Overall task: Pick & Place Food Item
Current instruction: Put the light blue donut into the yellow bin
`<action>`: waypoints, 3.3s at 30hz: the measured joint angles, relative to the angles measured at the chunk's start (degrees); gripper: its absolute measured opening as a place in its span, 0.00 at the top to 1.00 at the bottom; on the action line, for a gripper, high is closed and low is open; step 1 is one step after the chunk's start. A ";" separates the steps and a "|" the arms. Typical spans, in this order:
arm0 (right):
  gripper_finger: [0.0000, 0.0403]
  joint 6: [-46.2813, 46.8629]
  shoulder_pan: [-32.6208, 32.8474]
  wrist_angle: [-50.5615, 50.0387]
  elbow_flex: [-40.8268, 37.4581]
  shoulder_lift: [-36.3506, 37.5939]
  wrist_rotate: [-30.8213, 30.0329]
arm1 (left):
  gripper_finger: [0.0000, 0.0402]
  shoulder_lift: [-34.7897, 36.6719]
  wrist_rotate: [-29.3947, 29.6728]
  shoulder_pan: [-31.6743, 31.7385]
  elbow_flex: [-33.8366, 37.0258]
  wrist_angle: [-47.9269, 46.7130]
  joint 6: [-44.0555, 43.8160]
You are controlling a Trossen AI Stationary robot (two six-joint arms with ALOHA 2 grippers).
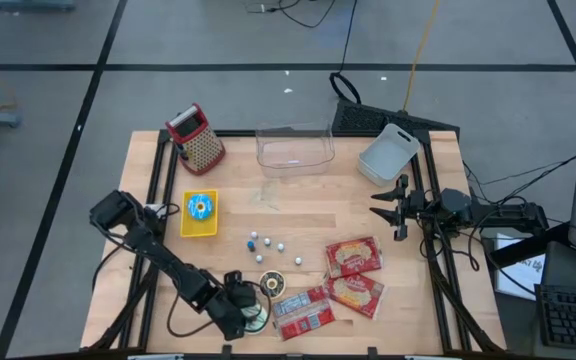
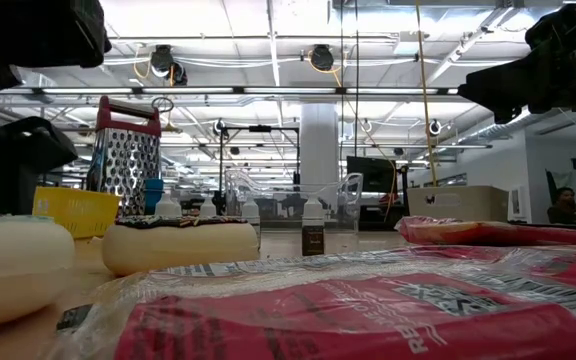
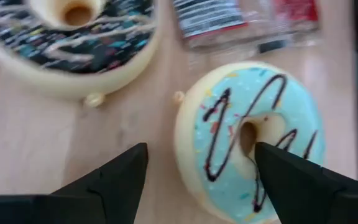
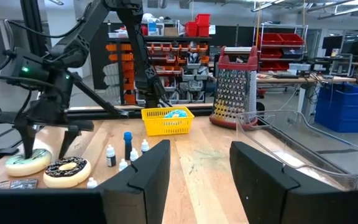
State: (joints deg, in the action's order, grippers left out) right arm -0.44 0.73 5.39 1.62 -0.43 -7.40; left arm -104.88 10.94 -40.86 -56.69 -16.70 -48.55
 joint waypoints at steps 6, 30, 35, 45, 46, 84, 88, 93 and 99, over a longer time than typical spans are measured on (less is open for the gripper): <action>0.61 0.00 0.00 0.00 0.00 0.00 0.00 | 0.26 0.09 1.18 -0.16 -0.11 -4.38 -1.54; 0.61 -0.01 0.00 0.00 -0.01 0.00 0.00 | 0.26 -0.35 3.06 1.17 0.44 5.89 7.48; 0.61 0.01 0.00 0.00 -0.01 -0.02 0.00 | 0.26 -0.28 3.06 1.51 0.42 5.91 9.13; 0.61 0.00 0.00 0.00 0.00 -0.01 0.00 | 0.35 -0.20 1.07 1.48 0.33 6.24 9.73; 0.61 0.00 0.00 0.00 -0.01 0.00 0.00 | 0.38 -0.17 1.05 1.48 0.33 6.47 9.84; 0.61 0.01 0.00 0.00 0.00 -0.01 0.00 | 0.66 2.50 -8.65 2.18 0.22 7.62 4.67; 0.61 -0.01 0.00 0.00 -0.01 -0.02 0.00 | 0.66 6.03 -8.11 2.03 0.22 6.91 5.91; 0.61 0.01 0.00 -0.02 0.00 -0.01 0.00 | 0.66 11.49 -5.56 1.98 0.22 3.39 6.34; 0.61 0.01 0.00 -0.02 -0.01 -0.02 0.00 | 0.66 19.02 -0.93 2.05 0.22 -3.30 5.99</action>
State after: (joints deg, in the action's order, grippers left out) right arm -0.43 0.73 5.37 1.61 -0.45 -7.40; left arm -85.86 10.01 -38.81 -56.47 -20.00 -42.57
